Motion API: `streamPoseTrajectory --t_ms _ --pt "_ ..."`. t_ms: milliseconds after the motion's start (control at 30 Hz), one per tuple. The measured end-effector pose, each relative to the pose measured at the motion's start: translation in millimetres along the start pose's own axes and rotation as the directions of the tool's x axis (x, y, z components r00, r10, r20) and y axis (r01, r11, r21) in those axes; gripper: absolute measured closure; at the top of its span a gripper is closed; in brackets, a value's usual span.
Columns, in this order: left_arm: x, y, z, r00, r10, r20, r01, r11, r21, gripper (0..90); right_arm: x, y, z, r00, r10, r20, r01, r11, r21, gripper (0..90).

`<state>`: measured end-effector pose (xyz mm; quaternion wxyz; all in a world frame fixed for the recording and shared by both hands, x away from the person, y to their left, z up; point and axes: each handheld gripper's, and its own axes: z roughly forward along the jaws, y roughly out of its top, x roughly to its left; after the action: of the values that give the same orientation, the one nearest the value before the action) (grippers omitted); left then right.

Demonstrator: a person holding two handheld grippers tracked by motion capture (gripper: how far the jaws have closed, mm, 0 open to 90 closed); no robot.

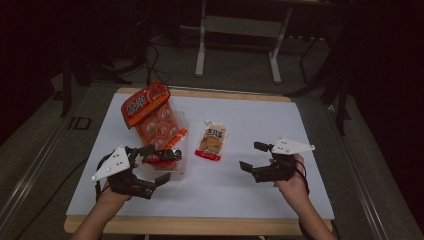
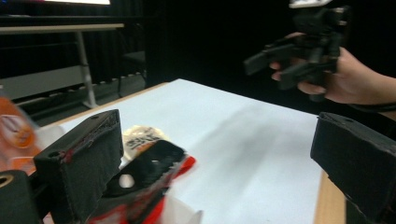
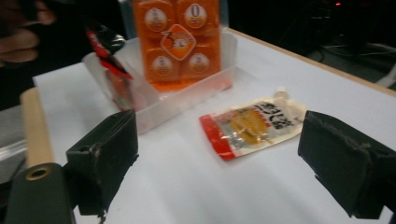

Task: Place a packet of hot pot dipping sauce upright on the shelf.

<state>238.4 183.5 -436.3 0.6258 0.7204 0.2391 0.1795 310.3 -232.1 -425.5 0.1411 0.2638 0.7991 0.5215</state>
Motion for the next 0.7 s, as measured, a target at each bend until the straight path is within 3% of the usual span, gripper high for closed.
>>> streamPoseTrajectory --t_ms 367,700 --pt "-24.1 -2.7 7.7 0.9987 0.012 0.050 -0.013 0.9997 0.021 2.9 -13.0 5.6 23.6 0.9996 0.004 0.029 -0.005 0.9999 0.014 12.0" --pt "-43.7 -20.0 14.1 0.9973 0.005 0.074 -0.008 0.9987 0.050 2.9 -24.3 12.1 50.2 0.9975 0.012 0.069 -0.015 0.9994 0.032 14.5"
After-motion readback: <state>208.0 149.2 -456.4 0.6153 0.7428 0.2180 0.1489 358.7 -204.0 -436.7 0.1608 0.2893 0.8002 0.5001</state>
